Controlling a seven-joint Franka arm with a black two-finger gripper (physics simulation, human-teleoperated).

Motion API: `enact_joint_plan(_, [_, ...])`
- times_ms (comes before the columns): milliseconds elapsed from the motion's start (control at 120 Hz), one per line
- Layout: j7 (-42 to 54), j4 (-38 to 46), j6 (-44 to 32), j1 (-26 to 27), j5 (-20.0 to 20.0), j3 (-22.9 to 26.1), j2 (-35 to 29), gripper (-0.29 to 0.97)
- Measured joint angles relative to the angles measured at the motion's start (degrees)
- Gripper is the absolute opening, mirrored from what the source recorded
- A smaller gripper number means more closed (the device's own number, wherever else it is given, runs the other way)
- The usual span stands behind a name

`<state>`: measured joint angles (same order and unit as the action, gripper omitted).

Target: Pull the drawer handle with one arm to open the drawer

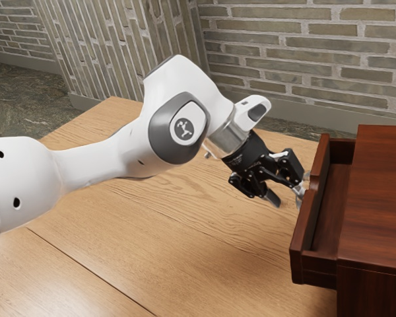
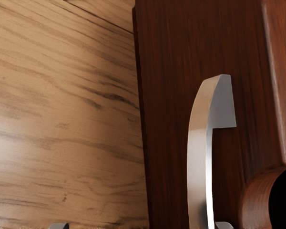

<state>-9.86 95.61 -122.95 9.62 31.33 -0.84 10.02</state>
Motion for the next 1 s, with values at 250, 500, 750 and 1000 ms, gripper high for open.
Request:
enact_joint_plan(250, [0.27,1.93,-0.01,-0.09,0.15,-1.22,-1.61,0.37])
enact_joint_plan(500, [0.29,1.96,-0.01,0.59,-0.10,-2.11,-1.65,0.37])
enact_joint_plan(750, [0.25,3.86,-0.01,0.63,-0.23,-3.46,-3.48,0.37])
enact_joint_plan(1000, [0.26,5.49,-0.01,0.61,-0.22,-4.46,-4.94,0.36])
